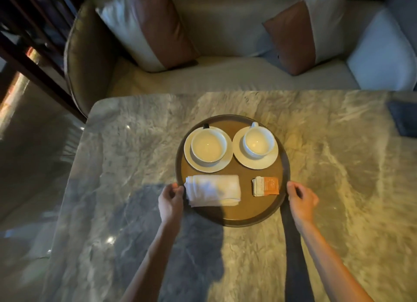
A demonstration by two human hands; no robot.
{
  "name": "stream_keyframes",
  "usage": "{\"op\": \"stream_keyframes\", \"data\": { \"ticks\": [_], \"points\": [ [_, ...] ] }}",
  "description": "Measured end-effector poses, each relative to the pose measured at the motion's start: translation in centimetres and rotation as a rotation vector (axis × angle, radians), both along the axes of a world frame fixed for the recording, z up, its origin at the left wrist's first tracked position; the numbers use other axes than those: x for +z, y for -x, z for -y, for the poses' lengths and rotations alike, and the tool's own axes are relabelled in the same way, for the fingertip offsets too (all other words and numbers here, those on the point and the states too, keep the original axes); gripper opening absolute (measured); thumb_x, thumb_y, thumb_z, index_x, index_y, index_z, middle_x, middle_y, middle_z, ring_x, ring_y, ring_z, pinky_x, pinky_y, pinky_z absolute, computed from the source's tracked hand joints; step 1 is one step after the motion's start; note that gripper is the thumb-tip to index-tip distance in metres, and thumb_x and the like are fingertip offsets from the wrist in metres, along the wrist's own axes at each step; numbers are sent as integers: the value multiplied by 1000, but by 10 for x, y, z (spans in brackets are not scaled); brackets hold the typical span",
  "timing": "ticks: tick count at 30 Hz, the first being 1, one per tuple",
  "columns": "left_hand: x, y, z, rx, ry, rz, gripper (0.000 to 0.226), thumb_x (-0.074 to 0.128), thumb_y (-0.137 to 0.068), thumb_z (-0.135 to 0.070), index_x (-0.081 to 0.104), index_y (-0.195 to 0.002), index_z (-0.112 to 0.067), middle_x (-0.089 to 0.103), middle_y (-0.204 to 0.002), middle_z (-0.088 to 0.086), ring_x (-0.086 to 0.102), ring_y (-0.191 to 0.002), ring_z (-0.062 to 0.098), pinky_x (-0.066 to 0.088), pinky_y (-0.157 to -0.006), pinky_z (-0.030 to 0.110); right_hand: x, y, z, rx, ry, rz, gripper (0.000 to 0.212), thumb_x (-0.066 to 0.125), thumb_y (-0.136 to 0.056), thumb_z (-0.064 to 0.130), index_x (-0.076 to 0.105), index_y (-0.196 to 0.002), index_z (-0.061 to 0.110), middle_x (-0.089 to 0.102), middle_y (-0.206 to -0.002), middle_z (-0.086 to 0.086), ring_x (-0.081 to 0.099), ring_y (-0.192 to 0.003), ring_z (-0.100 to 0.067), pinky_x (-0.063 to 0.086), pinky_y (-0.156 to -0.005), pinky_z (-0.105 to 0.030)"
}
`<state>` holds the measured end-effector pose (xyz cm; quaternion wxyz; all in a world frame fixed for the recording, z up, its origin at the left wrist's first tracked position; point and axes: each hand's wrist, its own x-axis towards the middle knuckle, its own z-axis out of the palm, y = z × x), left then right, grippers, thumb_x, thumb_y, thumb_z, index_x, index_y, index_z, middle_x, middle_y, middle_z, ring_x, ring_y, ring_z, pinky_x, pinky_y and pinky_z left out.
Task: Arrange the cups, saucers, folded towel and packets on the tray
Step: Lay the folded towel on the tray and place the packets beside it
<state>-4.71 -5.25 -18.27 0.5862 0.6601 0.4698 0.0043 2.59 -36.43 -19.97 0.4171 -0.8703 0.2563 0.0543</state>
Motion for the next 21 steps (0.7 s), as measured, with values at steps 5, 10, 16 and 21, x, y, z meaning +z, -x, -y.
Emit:
{"op": "stream_keyframes", "data": {
  "ticks": [5, 10, 16, 21],
  "points": [
    [2, -13, 3, 199, 60, -33, 19, 63, -88, -15, 73, -102, -8, 71, -89, 11, 65, -88, 28, 56, -84, 42, 11, 2, 14, 116, -43, -31, 15, 66, -93, 17, 75, -94, 5, 70, -101, -18, 55, -115, -39, 36, -108, -53],
    [8, -20, -3, 225, 92, -113, 33, 65, -87, -16, 70, -118, -7, 72, -111, 13, 66, -106, 29, 53, -97, 38, 15, -4, 18, 138, -37, -106, 17, 67, -93, 20, 77, -97, 7, 69, -107, -14, 52, -120, -32, 33, -113, -46],
    [25, -12, -2, 136, 112, -109, 14, 61, -91, -12, 70, -98, -4, 64, -78, 10, 57, -79, 26, 53, -81, 43, 30, -4, 14, 90, -79, -251, 24, 58, -99, 25, 74, -108, 11, 67, -119, -11, 46, -130, -29, 31, -116, -40],
    [57, 30, 6, -189, -59, -290, 20, 47, -96, -13, 60, -86, -1, 66, -101, 24, 63, -99, 35, 51, -92, 44, 71, 31, 8, 138, -135, -359, 27, 49, -103, 26, 65, -112, 6, 65, -116, -17, 58, -117, -34, 43, -102, -43]
  ]
}}
